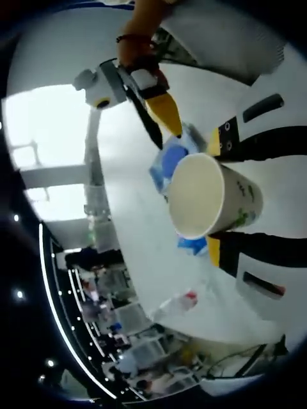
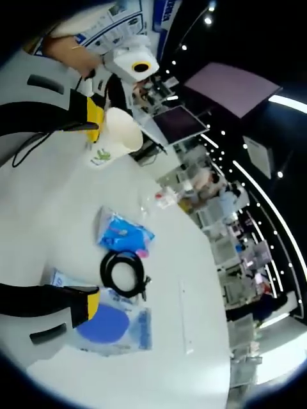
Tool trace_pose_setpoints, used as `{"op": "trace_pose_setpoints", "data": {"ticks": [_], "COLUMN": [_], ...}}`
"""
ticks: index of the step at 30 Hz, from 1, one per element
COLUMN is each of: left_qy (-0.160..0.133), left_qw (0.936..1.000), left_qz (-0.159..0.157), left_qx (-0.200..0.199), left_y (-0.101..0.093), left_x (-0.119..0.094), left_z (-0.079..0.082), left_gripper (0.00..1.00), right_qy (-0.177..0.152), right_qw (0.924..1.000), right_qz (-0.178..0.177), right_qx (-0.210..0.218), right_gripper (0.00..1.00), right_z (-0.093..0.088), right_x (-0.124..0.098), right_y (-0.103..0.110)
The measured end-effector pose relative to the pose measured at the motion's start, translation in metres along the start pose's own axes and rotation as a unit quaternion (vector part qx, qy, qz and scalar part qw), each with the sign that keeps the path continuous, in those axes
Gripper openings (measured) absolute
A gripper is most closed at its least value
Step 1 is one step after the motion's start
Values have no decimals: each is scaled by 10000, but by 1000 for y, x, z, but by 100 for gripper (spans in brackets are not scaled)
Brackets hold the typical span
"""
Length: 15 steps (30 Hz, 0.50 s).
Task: Arrange the tabletop items into an orderly group along one side of the table until the central work area is clear of visible clutter.
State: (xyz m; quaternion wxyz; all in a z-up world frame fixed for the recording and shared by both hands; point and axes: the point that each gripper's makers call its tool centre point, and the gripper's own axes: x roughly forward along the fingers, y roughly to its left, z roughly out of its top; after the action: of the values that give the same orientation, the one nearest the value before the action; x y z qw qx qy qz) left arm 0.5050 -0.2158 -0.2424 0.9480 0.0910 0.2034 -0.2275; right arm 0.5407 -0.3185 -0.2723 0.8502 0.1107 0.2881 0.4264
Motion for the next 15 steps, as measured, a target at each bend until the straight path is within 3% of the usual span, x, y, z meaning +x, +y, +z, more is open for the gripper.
{"op": "trace_pose_setpoints", "data": {"ticks": [2,3,4,7,15], "left_qy": [-50,-243,-86,-186,-294], "left_qw": [10000,9994,9990,9993,9978], "left_qz": [36,159,145,293,505], "left_qx": [-41,-197,-406,-118,-324], "left_y": [3,10,10,17,30], "left_x": [-1,1,2,-2,-10], "left_z": [3,8,4,11,12], "left_gripper": [40,40,40,40,40], "right_qy": [-9,-22,-17,-68,-317], "right_qw": [10000,9999,9999,9998,9992], "right_qz": [11,61,105,129,225], "right_qx": [30,81,119,104,-65], "right_gripper": [99,99,99,99,99], "right_z": [0,0,0,2,14], "right_x": [0,1,1,1,6], "right_y": [1,3,5,7,15]}}
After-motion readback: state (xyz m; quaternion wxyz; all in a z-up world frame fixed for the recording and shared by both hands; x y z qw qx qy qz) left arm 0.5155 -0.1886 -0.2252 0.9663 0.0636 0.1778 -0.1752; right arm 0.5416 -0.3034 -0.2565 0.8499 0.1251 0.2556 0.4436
